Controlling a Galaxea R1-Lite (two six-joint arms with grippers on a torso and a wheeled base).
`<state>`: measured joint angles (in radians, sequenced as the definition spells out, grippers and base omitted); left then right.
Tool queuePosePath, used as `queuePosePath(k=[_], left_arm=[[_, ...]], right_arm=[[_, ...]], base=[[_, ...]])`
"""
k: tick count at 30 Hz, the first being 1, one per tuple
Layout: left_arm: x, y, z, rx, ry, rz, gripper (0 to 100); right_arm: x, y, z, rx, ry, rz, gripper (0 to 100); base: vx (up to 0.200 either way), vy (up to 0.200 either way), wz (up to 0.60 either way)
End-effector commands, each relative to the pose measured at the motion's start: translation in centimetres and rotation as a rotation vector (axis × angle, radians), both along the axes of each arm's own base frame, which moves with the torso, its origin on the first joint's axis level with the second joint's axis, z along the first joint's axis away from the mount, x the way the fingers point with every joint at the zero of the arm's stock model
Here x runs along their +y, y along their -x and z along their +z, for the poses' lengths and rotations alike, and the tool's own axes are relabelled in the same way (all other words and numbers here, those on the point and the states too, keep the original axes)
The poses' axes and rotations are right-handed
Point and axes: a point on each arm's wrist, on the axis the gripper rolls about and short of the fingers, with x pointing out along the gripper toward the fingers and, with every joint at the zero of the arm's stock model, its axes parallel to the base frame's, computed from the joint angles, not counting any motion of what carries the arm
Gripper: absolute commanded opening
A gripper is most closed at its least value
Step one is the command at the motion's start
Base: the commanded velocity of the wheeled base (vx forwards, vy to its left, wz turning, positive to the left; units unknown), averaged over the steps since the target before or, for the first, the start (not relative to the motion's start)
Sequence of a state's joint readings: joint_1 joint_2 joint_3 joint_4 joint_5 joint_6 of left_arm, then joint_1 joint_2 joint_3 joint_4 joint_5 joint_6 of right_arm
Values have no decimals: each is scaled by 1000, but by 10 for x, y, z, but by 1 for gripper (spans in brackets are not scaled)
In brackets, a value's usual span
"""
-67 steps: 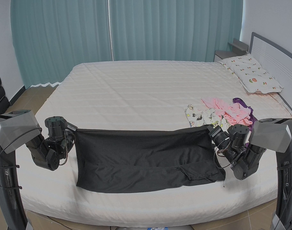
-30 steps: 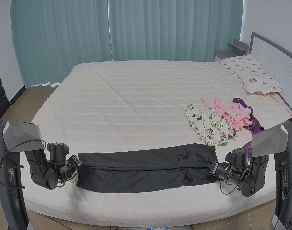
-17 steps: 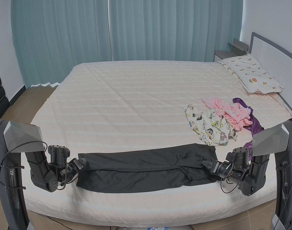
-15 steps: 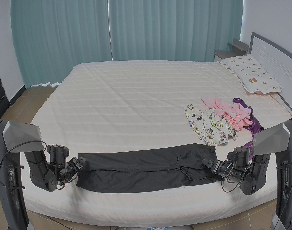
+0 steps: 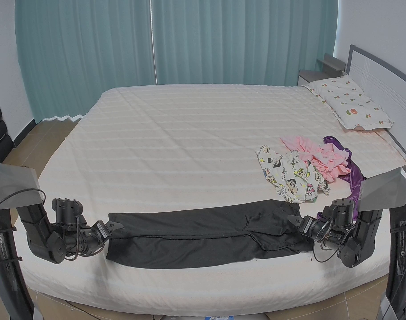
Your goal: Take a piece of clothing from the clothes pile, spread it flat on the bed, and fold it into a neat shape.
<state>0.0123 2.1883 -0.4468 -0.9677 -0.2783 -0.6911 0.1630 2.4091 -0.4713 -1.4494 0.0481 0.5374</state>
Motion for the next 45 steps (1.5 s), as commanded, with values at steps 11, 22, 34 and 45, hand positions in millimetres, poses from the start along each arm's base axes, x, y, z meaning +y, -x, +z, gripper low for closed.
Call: queuePosePath(k=[11,22,34,45], left_arm=[[-20,11,25,5,30,-47,100],[-29,14,18,84,97,131,100],[-59,-11,-19,89,-79,233,100],[-67,-25,-32,66,-152,270,100]], right_arm=[[2,-2,47,-45,-18,-10,100],[7,27,26,148,-285,-204,100],[10,18,15,161,-291,-203,100],[11,17,13,162,-290,-205,100]], base=[[0,0,0],[-164,0,0],[0,0,0],[0,0,0]])
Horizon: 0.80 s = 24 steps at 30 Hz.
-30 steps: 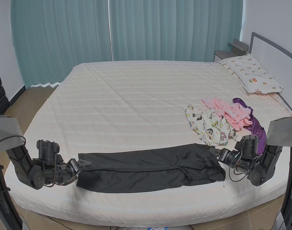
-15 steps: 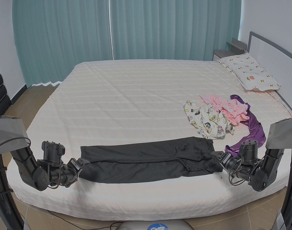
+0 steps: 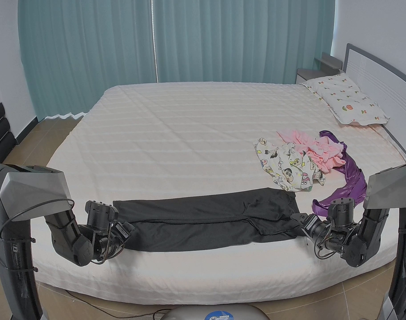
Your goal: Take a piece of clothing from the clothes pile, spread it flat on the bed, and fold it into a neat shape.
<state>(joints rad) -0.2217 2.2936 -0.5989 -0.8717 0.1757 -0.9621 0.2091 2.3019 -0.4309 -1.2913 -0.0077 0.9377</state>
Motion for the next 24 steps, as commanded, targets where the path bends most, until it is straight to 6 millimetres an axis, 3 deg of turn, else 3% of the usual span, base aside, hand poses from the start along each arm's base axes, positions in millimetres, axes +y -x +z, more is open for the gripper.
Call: queuePosePath(k=[1,18,24], left_arm=[[-3,-3,-11,22,-15,-6,0],[7,-2,-15,21,-38,103,0],[7,-2,-15,21,-35,105,0]], right_arm=[[0,0,-2,7,2,1,100],[8,9,-21,125,52,11,100],[12,-4,-23,98,48,10,100]], base=[[0,0,0],[0,0,0],[0,0,0]])
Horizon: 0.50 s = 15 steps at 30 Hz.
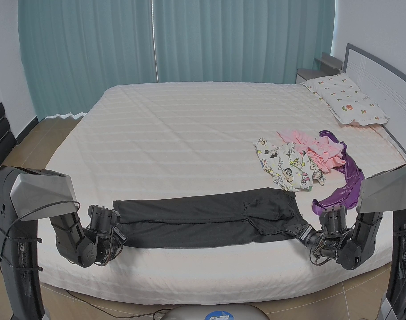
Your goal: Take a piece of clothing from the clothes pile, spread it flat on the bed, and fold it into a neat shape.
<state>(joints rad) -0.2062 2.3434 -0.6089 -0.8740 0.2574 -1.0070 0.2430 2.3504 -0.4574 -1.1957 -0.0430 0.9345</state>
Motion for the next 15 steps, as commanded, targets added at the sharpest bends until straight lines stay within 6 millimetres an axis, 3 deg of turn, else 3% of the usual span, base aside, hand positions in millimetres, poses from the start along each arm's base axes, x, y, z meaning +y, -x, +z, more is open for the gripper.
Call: queuePosePath(k=[1,15], left_arm=[[1,0,0,0,1,2,0],[2,-2,5,-21,21,17,0]], right_arm=[[3,-8,-2,-16,-2,4,100],[12,-27,-7,-31,0,11,100]], base=[[0,0,0],[0,0,0]])
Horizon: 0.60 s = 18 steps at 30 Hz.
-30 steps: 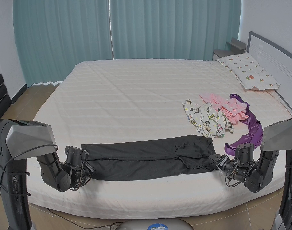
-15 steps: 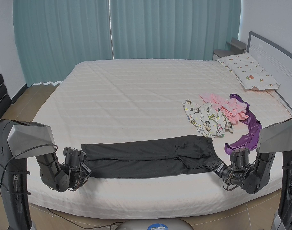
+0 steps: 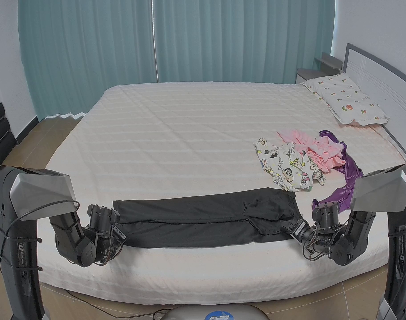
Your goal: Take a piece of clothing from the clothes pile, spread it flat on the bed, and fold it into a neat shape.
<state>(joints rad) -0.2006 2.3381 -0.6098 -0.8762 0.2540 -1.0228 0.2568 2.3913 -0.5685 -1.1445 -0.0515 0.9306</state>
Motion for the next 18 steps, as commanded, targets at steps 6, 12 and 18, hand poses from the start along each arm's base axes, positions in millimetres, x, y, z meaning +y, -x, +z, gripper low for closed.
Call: queuePosePath(k=[6,12,18], left_arm=[[3,-3,4,-17,8,11,0],[5,-4,5,-20,13,13,0],[5,-4,5,-18,20,10,0]], right_arm=[[4,-10,-5,-17,4,-4,100],[5,-17,-10,-8,42,-40,100],[6,-19,-9,-10,38,-44,0]], base=[[0,0,0],[0,0,0],[0,0,0]])
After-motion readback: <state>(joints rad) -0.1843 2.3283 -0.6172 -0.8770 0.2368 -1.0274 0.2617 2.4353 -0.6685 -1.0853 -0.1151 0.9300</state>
